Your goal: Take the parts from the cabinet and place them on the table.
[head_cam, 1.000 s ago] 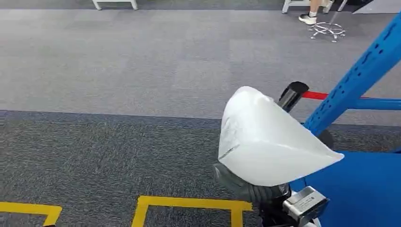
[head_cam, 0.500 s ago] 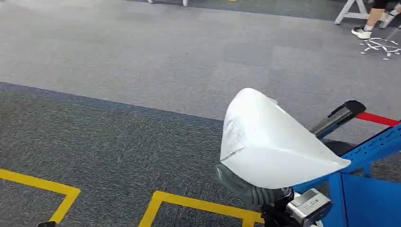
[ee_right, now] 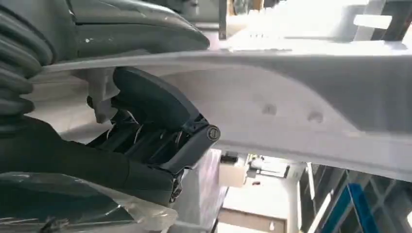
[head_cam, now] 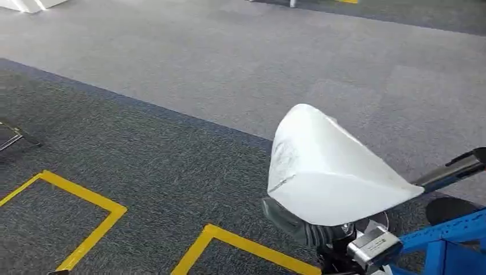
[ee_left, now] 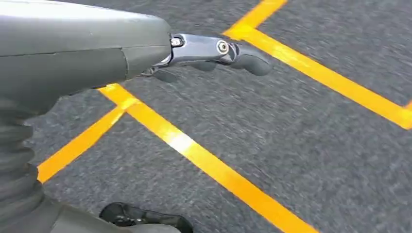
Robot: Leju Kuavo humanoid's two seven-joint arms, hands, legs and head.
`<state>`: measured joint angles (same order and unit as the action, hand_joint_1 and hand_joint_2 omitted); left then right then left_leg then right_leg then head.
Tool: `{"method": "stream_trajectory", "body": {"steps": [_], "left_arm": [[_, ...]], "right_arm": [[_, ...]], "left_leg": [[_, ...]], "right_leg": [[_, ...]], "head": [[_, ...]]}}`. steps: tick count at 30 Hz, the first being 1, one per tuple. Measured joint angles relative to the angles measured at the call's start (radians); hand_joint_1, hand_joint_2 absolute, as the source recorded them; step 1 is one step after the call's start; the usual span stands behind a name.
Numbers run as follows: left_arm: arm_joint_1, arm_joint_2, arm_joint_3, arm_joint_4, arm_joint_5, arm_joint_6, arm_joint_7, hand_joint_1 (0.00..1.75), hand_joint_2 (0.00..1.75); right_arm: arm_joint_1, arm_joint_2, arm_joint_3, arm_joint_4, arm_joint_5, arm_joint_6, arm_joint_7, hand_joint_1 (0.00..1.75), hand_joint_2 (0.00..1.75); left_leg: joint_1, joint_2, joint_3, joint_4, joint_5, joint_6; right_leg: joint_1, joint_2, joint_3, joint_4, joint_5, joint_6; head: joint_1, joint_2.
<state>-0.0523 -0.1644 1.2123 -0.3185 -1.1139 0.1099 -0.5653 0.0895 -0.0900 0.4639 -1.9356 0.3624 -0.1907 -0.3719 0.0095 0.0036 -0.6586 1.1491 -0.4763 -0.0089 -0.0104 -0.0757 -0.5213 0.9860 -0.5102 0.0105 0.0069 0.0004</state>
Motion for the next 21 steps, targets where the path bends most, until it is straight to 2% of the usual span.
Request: {"method": "stream_trajectory", "body": {"steps": [1, 2, 3, 6, 7, 8, 9, 10, 11, 12, 13, 14, 15, 16, 17, 18, 21], "left_arm": [[0.0, 0.001, 0.0, 0.0, 0.0, 0.0, 0.0, 0.0, 1.75], [-0.003, 0.001, 0.0, 0.0, 0.0, 0.0, 0.0, 0.0, 1.75], [-0.005, 0.001, 0.0, 0.0, 0.0, 0.0, 0.0, 0.0, 1.75], [0.003, 0.002, 0.0, 0.0, 0.001, 0.0, 0.0, 0.0, 1.75], [0.004, 0.002, 0.0, 0.0, 0.001, 0.0, 0.001, 0.0, 1.75], [0.003, 0.002, 0.0, 0.0, 0.001, 0.0, 0.001, 0.0, 1.75], [0.0, 0.002, 0.0, 0.0, 0.001, 0.0, 0.001, 0.0, 1.75], [-0.003, 0.002, 0.0, 0.0, 0.001, 0.0, 0.001, 0.0, 1.75], [-0.003, 0.002, 0.0, 0.0, 0.001, 0.0, 0.001, 0.0, 1.75], [-0.003, 0.002, 0.0, 0.0, 0.001, 0.0, 0.001, 0.0, 1.75], [-0.002, 0.002, 0.0, 0.0, 0.001, 0.0, 0.001, 0.0, 1.75], [-0.002, 0.002, 0.0, 0.0, 0.001, 0.0, 0.002, 0.0, 1.75], [-0.002, 0.002, 0.0, 0.0, 0.001, 0.0, 0.002, 0.0, 1.75], [-0.002, 0.0, 0.0, 0.0, 0.001, 0.0, 0.002, 0.0, 1.75], [-0.002, -0.001, 0.0, 0.0, 0.001, 0.0, 0.002, 0.0, 1.75], [-0.004, -0.001, 0.0, 0.0, 0.001, 0.0, 0.002, 0.0, 1.75], [0.003, -0.001, 0.0, 0.0, 0.001, 0.0, 0.002, 0.0, 1.75]], "right_arm": [[0.0, 0.0, 0.0, 0.0, 0.0, 0.0, 0.0, 1.75, 1.75], [0.0, 0.0, 0.0, 0.0, 0.0, 0.0, 0.0, 1.75, 1.75], [-0.003, 0.0, 0.0, 0.0, 0.0, 0.0, 0.0, 1.75, 1.75], [-0.004, 0.0, 0.001, -0.001, 0.001, 0.0, 0.001, 1.75, 1.75], [-0.006, 0.0, 0.001, -0.001, 0.002, 0.0, 0.001, 1.75, 1.75], [-0.005, 0.0, 0.001, -0.002, 0.002, 0.0, -0.001, 1.75, 1.75], [-0.005, 0.0, 0.0, -0.002, 0.002, -0.001, -0.001, 1.75, 1.75], [-0.002, 0.0, 0.0, -0.001, 0.002, -0.001, 0.0, 1.75, 1.75], [0.0, -0.001, 0.0, 0.0, 0.002, -0.001, 0.001, 1.75, 1.75], [0.001, -0.001, 0.0, 0.001, 0.002, -0.001, 0.001, 1.75, 1.75], [0.001, -0.001, 0.0, 0.002, 0.002, -0.001, 0.001, 1.75, 1.75], [0.001, -0.001, 0.0, 0.002, 0.002, -0.001, 0.001, 1.75, 1.75], [0.001, -0.001, 0.0, 0.002, 0.002, -0.002, 0.001, 1.75, 1.75], [0.0, -0.001, 0.0, 0.002, 0.002, -0.002, 0.001, 1.75, 1.75], [-0.001, -0.001, 0.0, 0.002, 0.002, -0.002, 0.001, 1.75, 1.75], [0.001, -0.001, 0.0, 0.002, 0.002, -0.003, 0.001, 1.75, 1.75], [-0.002, -0.002, -0.001, 0.002, 0.0, -0.005, 0.001, 1.75, 1.75]], "left_leg": [[-0.001, 0.033, 0.051, -0.093, 0.036, 0.004], [-0.014, 0.07, 0.07, -0.123, 0.013, 0.006], [-0.014, 0.059, 0.067, -0.131, 0.02, 0.018], [-0.017, 0.028, 0.064, -0.134, 0.017, 0.035], [-0.009, 0.018, 0.071, -0.14, 0.022, 0.042], [-0.008, 0.011, 0.072, -0.14, 0.021, 0.048], [-0.007, 0.001, 0.071, -0.14, 0.021, 0.053], [-0.008, -0.011, 0.071, -0.14, 0.02, 0.055], [-0.009, -0.025, 0.071, -0.139, 0.02, 0.056], [-0.01, -0.037, 0.072, -0.139, 0.019, 0.056], [-0.011, -0.052, 0.074, -0.139, 0.019, 0.057], [-0.011, -0.068, 0.075, -0.139, 0.019, 0.057], [-0.011, -0.085, 0.078, -0.139, 0.018, 0.055], [-0.01, -0.099, 0.08, -0.138, 0.017, 0.054], [-0.007, -0.11, 0.079, -0.138, 0.016, 0.051], [-0.012, -0.124, 0.072, -0.13, 0.014, 0.044], [-0.002, -0.156, 0.063, -0.138, 0.023, 0.021]], "right_leg": [[0.0, -0.012, 0.008, 0.0, -0.005, 0.003], [0.005, -0.022, 0.011, 0.0, -0.008, 0.008], [0.01, -0.03, 0.01, 0.004, -0.014, 0.015], [0.009, -0.059, 0.021, -0.002, -0.019, 0.03], [0.002, -0.024, 0.012, 0.007, -0.031, 0.038], [0.0, 0.032, -0.002, 0.044, -0.054, 0.04], [0.0, 0.059, -0.036, 0.114, -0.09, 0.04], [-0.001, 0.069, -0.083, 0.206, -0.13, 0.043], [0.0, 0.072, -0.129, 0.29, -0.159, 0.044], [0.0, 0.073, -0.158, 0.334, -0.162, 0.044], [0.0, 0.074, -0.165, 0.328, -0.14, 0.043], [0.0, 0.075, -0.148, 0.274, -0.095, 0.04], [0.0, 0.083, -0.11, 0.183, -0.039, 0.036], [-0.001, 0.108, -0.068, 0.089, 0.01, 0.032], [-0.005, 0.161, -0.044, 0.034, 0.013, 0.025], [-0.009, 0.165, -0.03, 0.007, 0.005, 0.024], [0.001, 0.137, -0.023, 0.014, 0.005, 0.013]], "head": [[0.0, 0.0], [0.0, 0.0], [0.0, 0.0], [0.0, 0.0], [0.002, 0.0], [0.006, 0.0], [0.009, 0.0], [0.01, 0.0], [0.012, 0.0], [0.011, 0.0], [0.011, 0.0], [0.012, 0.0], [0.011, 0.0], [0.012, 0.0], [0.011, 0.0], [0.01, 0.0], [0.011, 0.0]]}}
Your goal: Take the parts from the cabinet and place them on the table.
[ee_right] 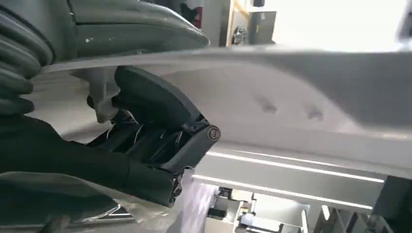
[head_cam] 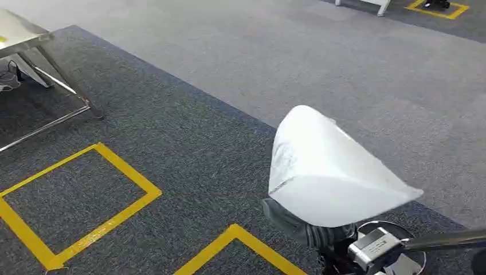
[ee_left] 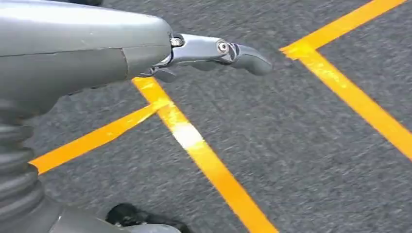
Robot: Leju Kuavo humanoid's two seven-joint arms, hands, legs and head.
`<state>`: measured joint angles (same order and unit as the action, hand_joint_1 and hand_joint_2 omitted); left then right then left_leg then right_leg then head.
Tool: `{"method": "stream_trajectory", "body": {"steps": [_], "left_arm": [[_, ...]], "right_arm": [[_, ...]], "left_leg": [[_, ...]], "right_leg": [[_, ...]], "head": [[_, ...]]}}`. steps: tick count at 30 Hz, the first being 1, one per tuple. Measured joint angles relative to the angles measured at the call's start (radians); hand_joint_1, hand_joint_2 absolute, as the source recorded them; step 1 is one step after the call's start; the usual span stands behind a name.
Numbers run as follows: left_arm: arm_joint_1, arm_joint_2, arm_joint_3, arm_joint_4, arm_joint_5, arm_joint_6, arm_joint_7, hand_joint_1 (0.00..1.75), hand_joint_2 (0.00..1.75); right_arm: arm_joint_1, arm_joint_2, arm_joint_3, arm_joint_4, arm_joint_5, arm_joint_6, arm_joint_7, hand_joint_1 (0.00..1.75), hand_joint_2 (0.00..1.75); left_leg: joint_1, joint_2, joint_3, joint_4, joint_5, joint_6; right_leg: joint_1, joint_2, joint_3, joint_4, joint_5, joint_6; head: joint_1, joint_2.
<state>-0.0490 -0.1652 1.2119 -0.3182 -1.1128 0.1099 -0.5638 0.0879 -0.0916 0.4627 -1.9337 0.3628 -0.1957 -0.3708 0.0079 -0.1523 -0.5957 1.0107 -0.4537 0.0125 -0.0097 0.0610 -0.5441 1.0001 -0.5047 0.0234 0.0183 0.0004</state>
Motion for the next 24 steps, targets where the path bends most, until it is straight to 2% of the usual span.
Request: {"method": "stream_trajectory", "body": {"steps": [1, 2, 3, 4, 5, 6, 7, 8, 9, 10, 11, 12, 13, 15, 16, 17, 18, 19, 20, 21, 22, 23, 24], "left_arm": [[0.001, 0.004, 0.0, 0.0, 0.0, 0.0, 0.0, 0.0, 1.75], [0.001, -0.002, 0.0, 0.002, 0.0, -0.001, 0.0, 0.0, 1.75], [-0.001, -0.001, 0.0, 0.002, 0.0, -0.001, 0.0, 0.0, 1.75], [-0.004, 0.0, 0.0, 0.002, 0.0, -0.001, 0.0, 0.0, 1.75], [-0.004, 0.0, 0.0, 0.002, 0.001, -0.002, 0.0, 0.0, 1.75], [-0.003, -0.001, 0.0, 0.002, 0.001, -0.002, 0.0, 0.0, 1.75], [-0.002, -0.001, 0.0, 0.002, 0.001, -0.003, 0.0, 0.0, 1.75], [0.001, -0.001, 0.0, 0.002, 0.002, -0.003, 0.0, 0.0, 1.75], [0.002, 0.0, 0.0, 0.002, 0.002, -0.003, 0.001, 0.0, 1.75], [0.002, 0.001, 0.0, 0.002, 0.002, -0.003, 0.0, 0.0, 1.75], [0.002, 0.001, 0.0, 0.002, 0.002, -0.003, 0.0, 0.0, 1.75], [-0.001, 0.0, 0.0, 0.002, 0.002, -0.003, 0.001, 0.0, 1.75], [-0.003, 0.0, 0.0, 0.002, 0.002, -0.003, 0.001, 0.0, 1.75], [0.004, 0.0, 0.0, 0.002, 0.003, -0.004, 0.001, 0.0, 1.75], [0.004, 0.0, 0.0, 0.002, 0.003, -0.004, 0.001, 0.0, 1.75], [0.006, -0.002, 0.0, 0.002, 0.003, -0.004, 0.001, 0.0, 1.75], [0.003, -0.002, 0.0, 0.002, 0.003, -0.004, 0.001, 0.0, 1.75], [0.0, -0.002, 0.0, 0.002, 0.003, -0.004, 0.001, 0.0, 1.75], [-0.003, -0.002, 0.0, 0.002, 0.003, -0.004, 0.001, 0.0, 1.75], [-0.002, -0.002, 0.0, 0.002, 0.003, -0.004, 0.001, 0.0, 1.75], [-0.002, -0.002, 0.0, 0.002, 0.003, -0.004, 0.001, 0.0, 1.75], [-0.001, -0.002, 0.0, 0.002, 0.003, -0.004, 0.001, 0.0, 1.75], [-0.002, -0.003, 0.0, 0.002, 0.003, -0.004, 0.001, 0.0, 1.75]], "right_arm": [[0.0, 0.0, 0.0, 0.0, 0.0, 0.0, 0.0, 1.75, 1.75], [-0.001, 0.0, 0.0, 0.0, 0.0, 0.0, 0.0, 1.75, 1.75], [0.0, 0.0, 0.0, -0.002, 0.0, 0.0, -0.001, 1.75, 1.75], [0.003, 0.0, -0.001, -0.002, 0.0, -0.001, -0.001, 1.75, 1.75], [0.004, 0.0, -0.002, -0.002, 0.0, -0.002, 0.0, 1.75, 1.75], [0.004, 0.0, -0.002, -0.002, -0.001, -0.002, 0.0, 1.75, 1.75], [0.004, 0.0, -0.002, -0.002, -0.001, -0.002, 0.0, 1.75, 1.75], [0.004, 0.0, -0.002, -0.002, -0.001, -0.002, 0.0, 1.75, 1.75], [0.003, 0.0, -0.002, -0.002, -0.002, -0.003, 0.0, 1.75, 1.75], [0.003, 0.0, -0.002, -0.002, -0.003, -0.004, 0.0, 1.75, 1.75], [0.003, 0.0, -0.002, -0.002, -0.004, -0.004, 0.0, 1.75, 1.75], [0.004, 0.0, -0.003, -0.002, -0.004, -0.004, -0.001, 1.75, 1.75], [0.003, 0.0, -0.003, -0.003, -0.005, -0.004, -0.001, 1.75, 1.75], [0.001, 0.0, -0.003, -0.003, -0.005, -0.004, -0.001, 1.75, 1.75], [0.0, 0.0, -0.002, -0.003, -0.005, -0.003, -0.001, 1.75, 1.75], [-0.001, 0.0, -0.002, -0.005, -0.005, -0.004, -0.001, 1.75, 1.75], [-0.001, 0.0, -0.002, -0.006, -0.005, -0.004, -0.003, 1.75, 1.75], [0.001, 0.0, -0.003, -0.005, -0.005, -0.004, -0.003, 1.75, 1.75], [0.004, 0.0, -0.003, -0.005, -0.006, -0.004, -0.002, 1.75, 1.75], [0.005, 0.0, -0.003, -0.005, -0.006, -0.004, -0.002, 1.75, 1.75], [0.005, 0.0, -0.003, -0.004, -0.006, -0.004, -0.001, 1.75, 1.75], [0.005, 0.0, -0.003, -0.004, -0.006, -0.004, -0.001, 1.75, 1.75], [0.005, 0.0, -0.004, -0.004, -0.006, -0.004, -0.001, 1.75, 1.75]], "left_leg": [[-0.002, -0.006, 0.0, 0.006, -0.005, -0.005], [-0.009, 0.051, -0.007, 0.028, -0.022, -0.009], [-0.008, 0.098, -0.033, 0.084, -0.057, -0.014], [-0.007, 0.123, -0.071, 0.165, -0.098, -0.018], [-0.004, 0.135, -0.112, 0.251, -0.135, -0.021], [-0.002, 0.139, -0.141, 0.31, -0.15, -0.024], [0.001, 0.14, -0.144, 0.315, -0.139, -0.026], [0.002, 0.142, -0.123, 0.276, -0.105, -0.026], [0.002, 0.148, -0.086, 0.2, -0.06, -0.026], [0.001, 0.169, -0.032, 0.095, -0.009, -0.022], [-0.003, 0.217, 0.004, 0.022, 0.006, -0.018], [-0.016, 0.235, 0.012, 0.006, -0.009, -0.012], [-0.014, 0.226, 0.007, 0.012, -0.01, -0.003], [-0.018, 0.202, 0.002, 0.013, -0.013, 0.006], [-0.014, 0.188, 0.007, 0.004, -0.011, 0.014], [-0.008, 0.178, 0.014, -0.001, -0.007, 0.02], [-0.004, 0.168, 0.014, -0.001, -0.007, 0.026], [-0.003, 0.155, 0.013, -0.001, -0.007, 0.031], [-0.004, 0.141, 0.012, -0.001, -0.008, 0.032], [-0.004, 0.126, 0.012, 0.0, -0.008, 0.033], [-0.004, 0.111, 0.014, 0.0, -0.009, 0.033], [-0.004, 0.096, 0.016, 0.0, -0.01, 0.032], [-0.004, 0.079, 0.019, 0.001, -0.011, 0.031]], "right_leg": [[-0.012, -0.018, 0.006, -0.013, 0.005, -0.008], [-0.01, -0.031, 0.011, -0.016, 0.005, -0.014], [-0.009, -0.047, 0.014, -0.016, 0.002, -0.019], [-0.007, -0.064, 0.016, -0.016, 0.0, -0.022], [-0.005, -0.081, 0.017, -0.016, -0.003, -0.023], [-0.005, -0.096, 0.019, -0.016, -0.006, -0.022], [-0.005, -0.11, 0.022, -0.015, -0.009, -0.022], [-0.005, -0.124, 0.027, -0.015, -0.013, -0.02], [-0.005, -0.136, 0.034, -0.015, -0.017, -0.018], [-0.005, -0.15, 0.044, -0.015, -0.023, -0.015], [-0.002, -0.16, 0.049, -0.016, -0.03, -0.01], [0.008, -0.172, 0.045, -0.011, -0.038, 0.0], [0.008, -0.181, 0.052, -0.013, -0.04, 0.003], [0.007, -0.204, 0.061, -0.018, -0.042, 0.011], [0.007, -0.215, 0.069, -0.02, -0.047, 0.018], [0.003, -0.169, 0.06, -0.004, -0.063, 0.023], [0.0, -0.111, 0.036, 0.046, -0.093, 0.024], [-0.001, -0.081, -0.007, 0.131, -0.131, 0.027], [-0.003, -0.068, -0.055, 0.22, -0.165, 0.028], [-0.002, -0.063, -0.103, 0.298, -0.186, 0.029], [-0.002, -0.063, -0.127, 0.322, -0.175, 0.029], [-0.002, -0.063, -0.126, 0.296, -0.14, 0.028], [-0.003, -0.059, -0.102, 0.225, -0.085, 0.025]], "head": [[-0.001, 0.0], [-0.005, 0.0], [-0.013, 0.0], [-0.012, 0.0], [-0.013, 0.0], [-0.013, 0.0], [-0.013, 0.0], [-0.013, 0.0], [-0.013, 0.0], [-0.013, 0.0], [-0.013, 0.0], [-0.015, 0.0], [-0.013, 0.0], [-0.012, 0.0], [-0.014, 0.0], [-0.01, 0.0], [-0.002, 0.0], [0.001, 0.0], [0.001, 0.0], [0.0, 0.0], [0.001, 0.0], [0.0, 0.0], [0.001, 0.0]]}}
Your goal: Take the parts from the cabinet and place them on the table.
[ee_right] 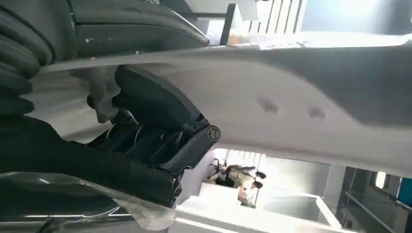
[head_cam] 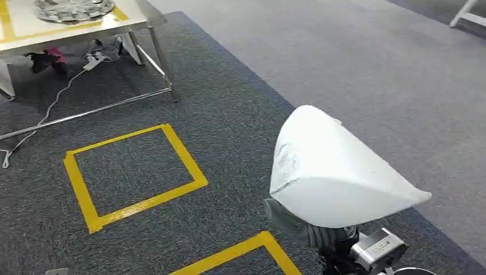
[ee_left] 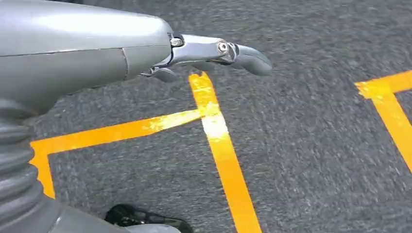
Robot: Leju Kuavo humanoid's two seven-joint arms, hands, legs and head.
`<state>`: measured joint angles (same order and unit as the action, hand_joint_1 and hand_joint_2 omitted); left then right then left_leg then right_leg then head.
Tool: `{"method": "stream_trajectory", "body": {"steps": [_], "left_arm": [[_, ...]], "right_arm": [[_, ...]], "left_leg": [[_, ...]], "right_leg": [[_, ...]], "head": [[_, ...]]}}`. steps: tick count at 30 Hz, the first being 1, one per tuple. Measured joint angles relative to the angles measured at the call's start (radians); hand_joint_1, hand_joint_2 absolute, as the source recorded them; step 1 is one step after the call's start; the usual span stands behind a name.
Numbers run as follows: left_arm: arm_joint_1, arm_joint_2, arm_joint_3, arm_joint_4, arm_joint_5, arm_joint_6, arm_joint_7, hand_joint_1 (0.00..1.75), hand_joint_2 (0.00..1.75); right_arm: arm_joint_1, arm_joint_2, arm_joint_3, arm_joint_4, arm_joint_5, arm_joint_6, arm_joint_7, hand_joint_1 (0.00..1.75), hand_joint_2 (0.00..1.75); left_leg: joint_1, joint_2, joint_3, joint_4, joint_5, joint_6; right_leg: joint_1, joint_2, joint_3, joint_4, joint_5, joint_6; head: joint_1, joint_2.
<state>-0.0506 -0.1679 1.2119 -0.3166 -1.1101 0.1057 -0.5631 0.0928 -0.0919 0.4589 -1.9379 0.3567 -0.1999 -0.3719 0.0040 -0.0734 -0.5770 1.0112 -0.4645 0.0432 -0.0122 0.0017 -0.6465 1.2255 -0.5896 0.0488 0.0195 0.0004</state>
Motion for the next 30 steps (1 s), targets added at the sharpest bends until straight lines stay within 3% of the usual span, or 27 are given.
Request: {"method": "stream_trajectory", "body": {"steps": [1, 2, 3, 6, 7, 8, 9, 10, 12, 13, 14, 15, 16, 17, 18, 19, 22, 26, 27, 28, 29, 30], "left_arm": [[0.0, -0.001, 0.0, 0.0, 0.0, 0.0, 0.0, 0.0, 1.75], [0.0, -0.001, 0.0, 0.0, 0.0, 0.0, 0.0, 0.0, 1.75], [-0.001, -0.001, 0.0, 0.0, 0.0, 0.0, 0.0, 0.0, 1.75], [0.003, 0.0, 0.0, 0.0, 0.0, 0.0, 0.0, 0.0, 1.75], [0.005, 0.001, 0.0, 0.0, 0.0, 0.0, 0.0, 0.0, 1.75], [0.005, 0.0, 0.0, 0.001, 0.0, 0.0, 0.0, 0.0, 1.75], [0.004, -0.001, 0.0, 0.001, 0.0, 0.0, 0.0, 0.0, 1.75], [0.002, 0.0, 0.0, 0.001, 0.0, 0.0, 0.0, 0.0, 1.75], [-0.002, 0.001, 0.0, 0.001, 0.0, 0.0, 0.0, 0.0, 1.75], [-0.001, 0.0, 0.0, 0.001, 0.0, 0.0, 0.0, 0.0, 1.75], [0.002, 0.0, 0.0, 0.001, 0.0, 0.0, 0.0, 0.0, 1.75], [0.004, 0.0, 0.0, 0.001, 0.0, 0.0, 0.0, 0.0, 1.75], [0.005, 0.002, 0.0, 0.001, 0.0, 0.0, 0.0, 0.0, 1.75], [0.005, 0.003, 0.0, 0.001, 0.0, 0.0, 0.0, 0.0, 1.75], [0.003, 0.003, 0.0, 0.001, 0.0, 0.0, 0.0, 0.0, 1.75], [0.0, 0.002, 0.0, 0.001, 0.0, 0.0, 0.0, 0.0, 1.75], [0.005, 0.002, 0.0, 0.001, 0.0, -0.001, 0.001, 0.0, 1.75], [0.005, 0.002, 0.0, 0.001, 0.0, -0.001, 0.001, 0.0, 1.75], [0.004, 0.002, 0.0, 0.001, 0.0, -0.001, 0.001, 0.0, 1.75], [0.006, 0.0, 0.0, 0.001, 0.001, -0.001, 0.001, 0.0, 1.75], [0.001, 0.0, 0.0, 0.001, 0.012, -0.002, 0.002, 0.0, 1.75], [0.002, 0.0, 0.001, 0.001, 0.016, -0.002, 0.002, 0.0, 1.75]], "right_arm": [[0.0, 0.0, 0.0, 0.0, 0.0, 0.0, 0.0, 1.75, 1.75], [-0.001, 0.0, -0.001, 0.0, 0.0, 0.0, 0.0, 1.75, 1.75], [-0.001, 0.0, -0.002, 0.0, 0.0, 0.0, 0.001, 1.75, 1.75], [0.0, 0.0, -0.004, -0.001, 0.0, 0.0, 0.0, 1.75, 1.75], [-0.003, 0.0, -0.004, -0.001, 0.0, 0.0, 0.0, 1.75, 1.75], [-0.005, 0.0, -0.004, -0.002, -0.001, 0.0, -0.001, 1.75, 1.75], [-0.003, 0.0, -0.005, -0.002, -0.001, 0.0, -0.001, 1.75, 1.75], [-0.002, 0.0, -0.006, -0.002, 0.0, 0.0, -0.001, 1.75, 1.75], [0.002, 0.0, -0.006, -0.001, -0.001, 0.0, -0.001, 1.75, 1.75], [0.002, 0.0, -0.006, -0.001, -0.001, 0.0, 0.0, 1.75, 1.75], [0.002, 0.0, -0.006, -0.001, -0.001, 0.0, 0.0, 1.75, 1.75], [0.002, 0.0, -0.007, -0.001, -0.001, 0.0, 0.0, 1.75, 1.75], [0.002, 0.0, -0.007, -0.001, -0.001, 0.0, 0.0, 1.75, 1.75], [0.001, 0.0, -0.007, -0.001, -0.001, 0.0, 0.0, 1.75, 1.75], [0.001, 0.0, -0.007, -0.001, -0.001, 0.0, 0.0, 1.75, 1.75], [0.0, 0.0, -0.008, -0.002, -0.002, 0.0, -0.001, 1.75, 1.75], [-0.002, 0.0, -0.008, -0.001, -0.002, 0.001, 0.0, 1.75, 1.75], [-0.002, 0.0, -0.008, -0.001, -0.002, 0.001, 0.0, 1.75, 1.75], [-0.002, 0.0, -0.006, -0.002, -0.002, 0.002, 0.0, 1.75, 1.75], [-0.004, 0.0, -0.007, -0.002, -0.003, 0.002, 0.0, 1.75, 1.75], [0.001, 0.0, -0.01, 0.001, -0.025, 0.011, 0.021, 1.75, 1.75], [0.0, 0.0, -0.011, 0.004, -0.026, 0.015, 0.031, 1.75, 1.75]], "left_leg": [[0.001, -0.016, 0.003, 0.001, -0.001, -0.002], [0.002, -0.028, 0.005, 0.002, -0.004, -0.006], [-0.001, -0.041, -0.002, 0.005, -0.004, -0.013], [0.012, -0.077, -0.015, 0.001, 0.006, -0.036], [0.009, -0.092, -0.018, -0.001, 0.008, -0.043], [0.007, -0.063, -0.018, 0.011, -0.001, -0.046], [0.0, 0.0, -0.034, 0.047, -0.027, -0.05], [0.001, 0.038, -0.067, 0.116, -0.066, -0.054], [0.004, 0.06, -0.147, 0.279, -0.134, -0.059], [0.006, 0.061, -0.166, 0.318, -0.139, -0.062], [0.007, 0.062, -0.159, 0.305, -0.119, -0.063], [0.007, 0.065, -0.13, 0.249, -0.079, -0.063], [0.007, 0.074, -0.082, 0.157, -0.03, -0.06], [0.005, 0.107, -0.029, 0.057, 0.013, -0.056], [-0.005, 0.162, -0.004, 0.014, -0.001, -0.052], [-0.008, 0.155, -0.006, 0.004, 0.001, -0.04], [-0.011, 0.125, -0.015, 0.005, -0.002, -0.027], [-0.011, 0.124, -0.014, 0.005, -0.002, -0.026], [-0.003, 0.111, -0.006, -0.004, 0.003, -0.017], [-0.001, 0.106, -0.004, -0.006, 0.004, -0.014], [0.0, 0.072, -0.005, -0.005, 0.002, 0.0], [-0.001, 0.064, -0.004, -0.005, 0.002, 0.0]], "right_leg": [[-0.001, 0.011, 0.037, -0.093, 0.055, -0.004], [-0.004, 0.05, 0.071, -0.182, 0.099, -0.008], [-0.011, 0.115, 0.087, -0.211, 0.084, -0.013], [-0.003, 0.088, 0.094, -0.218, 0.084, -0.021], [-0.008, 0.073, 0.099, -0.224, 0.087, -0.028], [-0.014, 0.052, 0.106, -0.233, 0.091, -0.035], [-0.013, 0.037, 0.11, -0.235, 0.088, -0.043], [-0.01, 0.019, 0.112, -0.235, 0.087, -0.047], [-0.007, -0.017, 0.114, -0.235, 0.082, -0.051], [-0.007, -0.033, 0.115, -0.235, 0.08, -0.05], [-0.007, -0.048, 0.118, -0.235, 0.077, -0.049], [-0.007, -0.062, 0.123, -0.235, 0.074, -0.047], [-0.007, -0.075, 0.13, -0.235, 0.07, -0.045], [-0.007, -0.087, 0.138, -0.235, 0.065, -0.041], [-0.002, -0.097, 0.141, -0.235, 0.06, -0.036], [0.005, -0.104, 0.138, -0.231, 0.055, -0.029], [0.007, -0.136, 0.152, -0.24, 0.052, -0.018], [0.007, -0.137, 0.152, -0.24, 0.052, -0.017], [0.005, -0.142, 0.152, -0.24, 0.044, -0.009], [0.002, -0.108, 0.15, -0.229, 0.034, -0.005], [0.001, -0.004, -0.016, 0.083, -0.097, -0.001], [0.001, -0.004, -0.034, 0.093, -0.076, -0.003]], "head": [[0.0, 0.0], [0.0, 0.0], [-0.002, 0.0], [-0.002, 0.0], [-0.002, 0.0], [-0.002, 0.0], [-0.013, 0.0], [-0.014, 0.0], [-0.013, 0.0], [-0.014, 0.0], [-0.013, 0.0], [-0.014, 0.0], [-0.014, 0.0], [-0.014, 0.0], [-0.013, 0.0], [-0.016, 0.0], [-0.012, 0.0], [-0.012, 0.0], [-0.013, 0.0], [-0.01, 0.0], [0.001, 0.0], [0.001, 0.0]]}}
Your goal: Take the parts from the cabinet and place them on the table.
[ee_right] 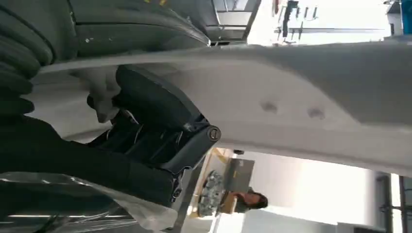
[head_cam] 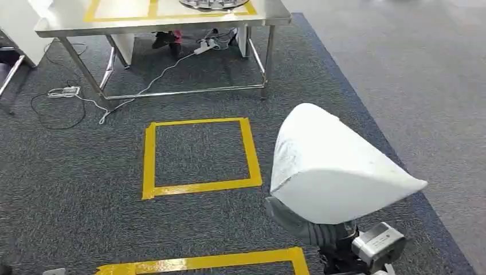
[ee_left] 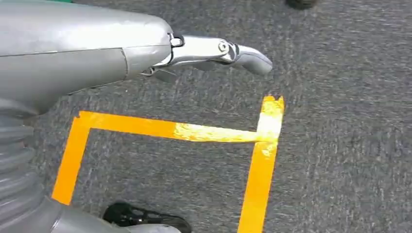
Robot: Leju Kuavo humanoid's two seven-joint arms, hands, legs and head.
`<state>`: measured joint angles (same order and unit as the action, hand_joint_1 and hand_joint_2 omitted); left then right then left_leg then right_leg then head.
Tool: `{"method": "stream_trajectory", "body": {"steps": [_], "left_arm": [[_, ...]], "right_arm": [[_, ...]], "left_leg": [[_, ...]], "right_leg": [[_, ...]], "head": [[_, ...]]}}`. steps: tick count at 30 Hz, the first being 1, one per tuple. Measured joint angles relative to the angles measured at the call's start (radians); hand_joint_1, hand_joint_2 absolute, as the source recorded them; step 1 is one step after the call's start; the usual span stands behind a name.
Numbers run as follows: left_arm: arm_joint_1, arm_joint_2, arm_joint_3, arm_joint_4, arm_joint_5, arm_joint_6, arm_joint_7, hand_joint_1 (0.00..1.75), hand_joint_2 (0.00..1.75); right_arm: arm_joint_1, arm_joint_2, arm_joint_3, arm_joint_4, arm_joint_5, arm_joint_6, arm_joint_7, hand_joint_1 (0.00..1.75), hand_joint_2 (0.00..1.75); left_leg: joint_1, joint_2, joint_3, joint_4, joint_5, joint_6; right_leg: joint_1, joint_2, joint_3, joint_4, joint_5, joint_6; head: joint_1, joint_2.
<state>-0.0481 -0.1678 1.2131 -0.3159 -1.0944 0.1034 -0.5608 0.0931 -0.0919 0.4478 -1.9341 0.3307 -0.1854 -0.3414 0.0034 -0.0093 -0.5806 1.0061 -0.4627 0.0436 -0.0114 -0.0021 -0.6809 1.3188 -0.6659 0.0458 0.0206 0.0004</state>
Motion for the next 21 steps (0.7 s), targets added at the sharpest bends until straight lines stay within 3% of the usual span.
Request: {"method": "stream_trajectory", "body": {"steps": [1, 3, 4, 6, 7, 11, 15, 18, 21], "left_arm": [[0.0, 0.0, 0.0, 0.0, 0.002, -0.003, 0.0, 0.0, 1.75], [0.0, -0.001, 0.0, 0.0, 0.006, -0.007, 0.001, 0.0, 1.75], [0.001, -0.001, 0.0, 0.0, 0.008, -0.008, 0.001, 0.0, 1.75], [0.001, -0.001, 0.001, 0.0, 0.014, -0.01, 0.002, 0.0, 1.75], [0.002, 0.001, 0.001, -0.001, 0.016, -0.01, 0.002, 0.0, 1.75], [0.002, -0.002, 0.002, -0.001, 0.018, -0.01, 0.002, 0.0, 1.75], [0.002, -0.001, 0.003, -0.001, 0.019, -0.012, 0.002, 0.0, 1.75], [0.003, -0.002, 0.004, -0.001, 0.019, -0.014, 0.002, 0.0, 1.75], [0.003, -0.002, 0.004, -0.001, 0.02, -0.014, 0.002, 0.0, 1.75]], "right_arm": [[0.0, 0.0, -0.001, 0.002, -0.002, 0.003, 0.008, 1.75, 1.75], [-0.002, 0.0, -0.001, 0.003, -0.002, 0.003, 0.024, 1.75, 1.75], [-0.003, 0.0, -0.001, 0.004, -0.001, 0.002, 0.029, 1.75, 1.75], [-0.005, 0.0, -0.001, 0.005, 0.004, -0.004, 0.032, 1.75, 1.75], [-0.004, 0.0, -0.001, 0.005, 0.005, -0.006, 0.032, 1.75, 1.75], [-0.005, 0.0, -0.002, 0.006, -0.007, -0.013, 0.029, 1.75, 1.75], [-0.005, 0.0, -0.002, 0.006, -0.007, -0.017, 0.025, 1.75, 1.75], [-0.005, 0.0, -0.002, 0.006, -0.006, -0.017, 0.022, 1.75, 1.75], [-0.005, 0.0, -0.001, 0.006, -0.005, -0.017, 0.021, 1.75, 1.75]], "left_leg": [[0.0, -0.006, 0.002, 0.001, -0.002, -0.001], [0.0, -0.016, 0.01, 0.001, -0.006, -0.005], [0.0, -0.019, 0.012, 0.001, -0.009, -0.009], [-0.007, -0.023, 0.004, 0.01, -0.011, -0.019], [-0.007, -0.023, 0.004, 0.01, -0.01, -0.008], [-0.004, -0.023, 0.008, 0.004, -0.009, -0.011], [-0.002, -0.023, 0.01, 0.0, -0.007, -0.018], [0.001, -0.023, 0.01, 0.0, -0.008, -0.031], [0.001, -0.023, 0.009, 0.0, -0.008, -0.032]], "right_leg": [[0.0, 0.0, 0.011, -0.044, 0.041, -0.003], [0.0, 0.002, 0.085, -0.222, 0.149, -0.012], [0.0, 0.007, 0.114, -0.297, 0.171, -0.017], [0.0, 0.011, 0.131, -0.317, 0.165, -0.018], [0.001, 0.011, 0.13, -0.317, 0.166, -0.014], [0.005, 0.011, 0.13, -0.316, 0.164, -0.019], [0.008, 0.011, 0.13, -0.314, 0.162, -0.025], [0.01, 0.011, 0.131, -0.313, 0.161, -0.028], [0.009, 0.011, 0.131, -0.313, 0.161, -0.028]], "head": [[0.0, 0.0], [0.0, 0.0], [0.0, 0.0], [-0.002, 0.0], [-0.002, 0.0], [-0.002, 0.0], [-0.002, 0.0], [-0.002, 0.0], [-0.002, 0.0]]}}
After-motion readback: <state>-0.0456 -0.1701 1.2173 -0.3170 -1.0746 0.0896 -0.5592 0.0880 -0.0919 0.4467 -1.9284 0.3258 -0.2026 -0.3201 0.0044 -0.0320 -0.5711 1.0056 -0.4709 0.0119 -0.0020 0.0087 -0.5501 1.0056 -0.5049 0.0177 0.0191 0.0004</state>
